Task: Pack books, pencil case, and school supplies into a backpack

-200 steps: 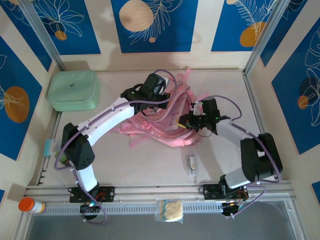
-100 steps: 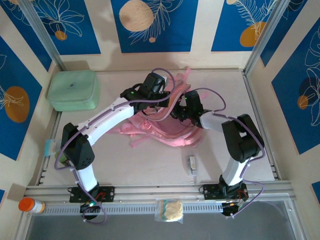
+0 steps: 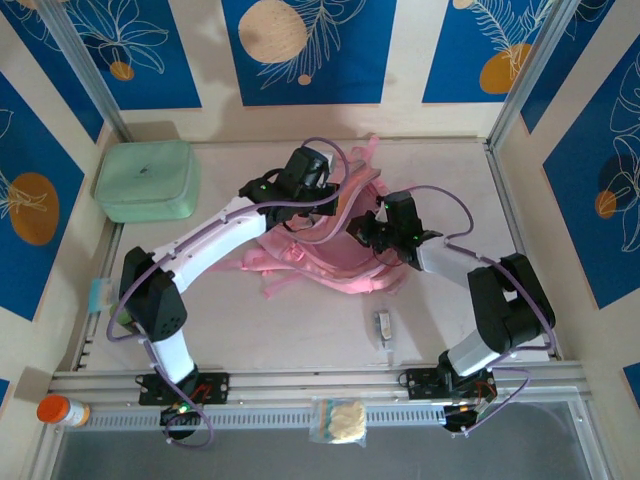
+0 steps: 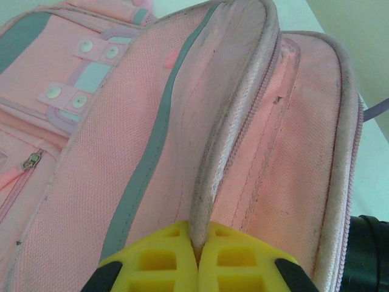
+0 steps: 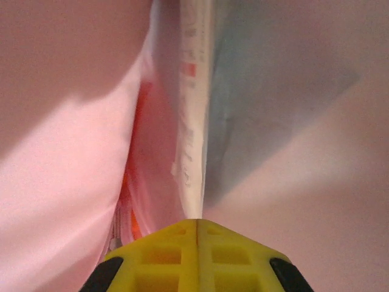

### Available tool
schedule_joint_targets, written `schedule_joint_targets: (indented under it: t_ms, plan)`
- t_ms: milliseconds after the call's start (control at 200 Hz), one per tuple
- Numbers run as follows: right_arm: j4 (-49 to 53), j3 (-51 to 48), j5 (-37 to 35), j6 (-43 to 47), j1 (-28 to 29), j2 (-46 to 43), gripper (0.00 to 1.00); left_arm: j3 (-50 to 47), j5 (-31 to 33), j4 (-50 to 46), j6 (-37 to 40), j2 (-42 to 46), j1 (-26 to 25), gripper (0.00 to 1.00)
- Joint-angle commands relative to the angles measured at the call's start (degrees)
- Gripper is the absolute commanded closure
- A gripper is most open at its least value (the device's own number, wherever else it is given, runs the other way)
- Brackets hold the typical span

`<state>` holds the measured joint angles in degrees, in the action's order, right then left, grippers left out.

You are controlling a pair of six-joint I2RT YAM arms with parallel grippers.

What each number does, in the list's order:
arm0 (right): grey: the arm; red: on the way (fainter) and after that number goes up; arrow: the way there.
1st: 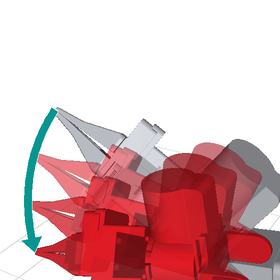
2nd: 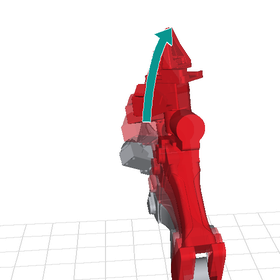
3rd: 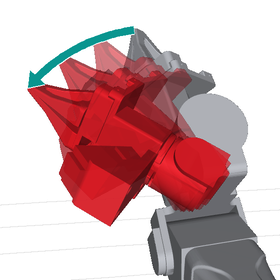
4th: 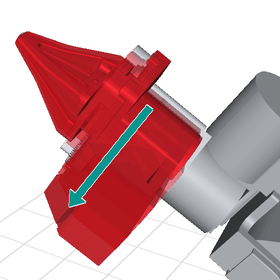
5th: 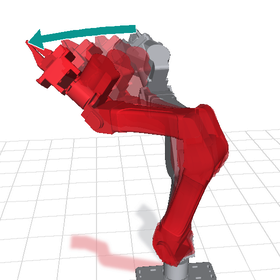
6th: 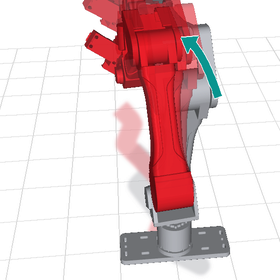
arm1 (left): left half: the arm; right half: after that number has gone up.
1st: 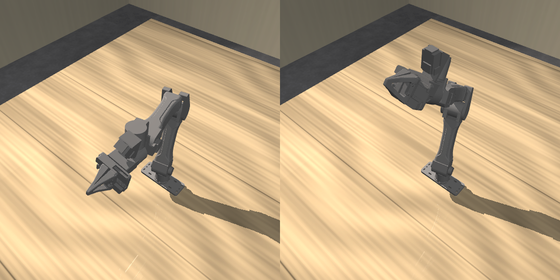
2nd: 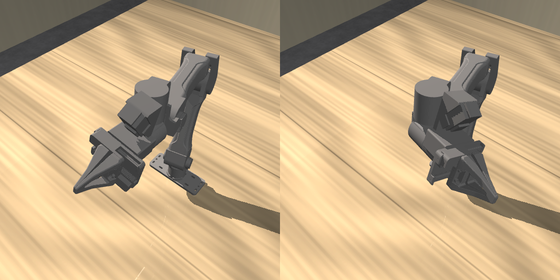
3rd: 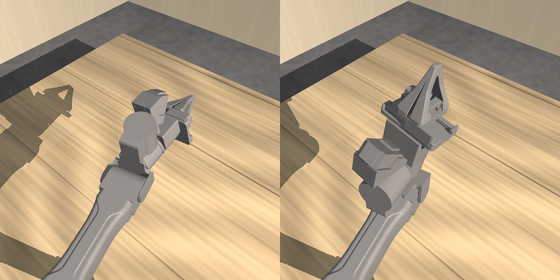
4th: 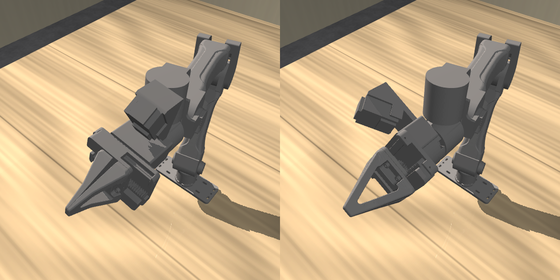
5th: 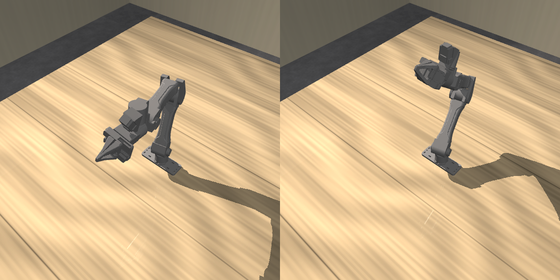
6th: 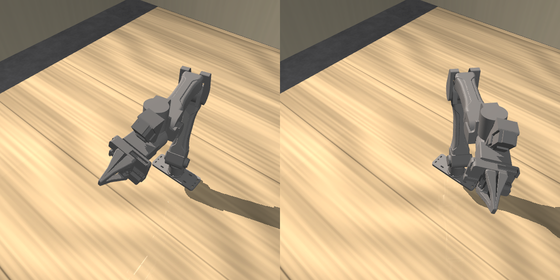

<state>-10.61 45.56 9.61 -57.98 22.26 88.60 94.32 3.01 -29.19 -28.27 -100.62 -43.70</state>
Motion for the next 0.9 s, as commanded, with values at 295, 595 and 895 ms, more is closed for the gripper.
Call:
schedule_joint_targets:
  t_ms: [295,595,895]
  plan:
    - [2.6,7.5,-1.7,-0.4,5.8,8.2,1.00,-2.2,-2.3,7.3,-3.4,4.1,0.3,1.00]
    - [14.7,2.6,-4.0,3.5,2.2,-4.3,1.00,-4.4,-2.7,7.2,-3.2,4.5,0.8,1.00]
    - [39.4,1.2,0.3,13.9,-16.1,-22.7,0.92,-9.0,-4.4,11.5,-5.0,4.8,1.0,1.00]
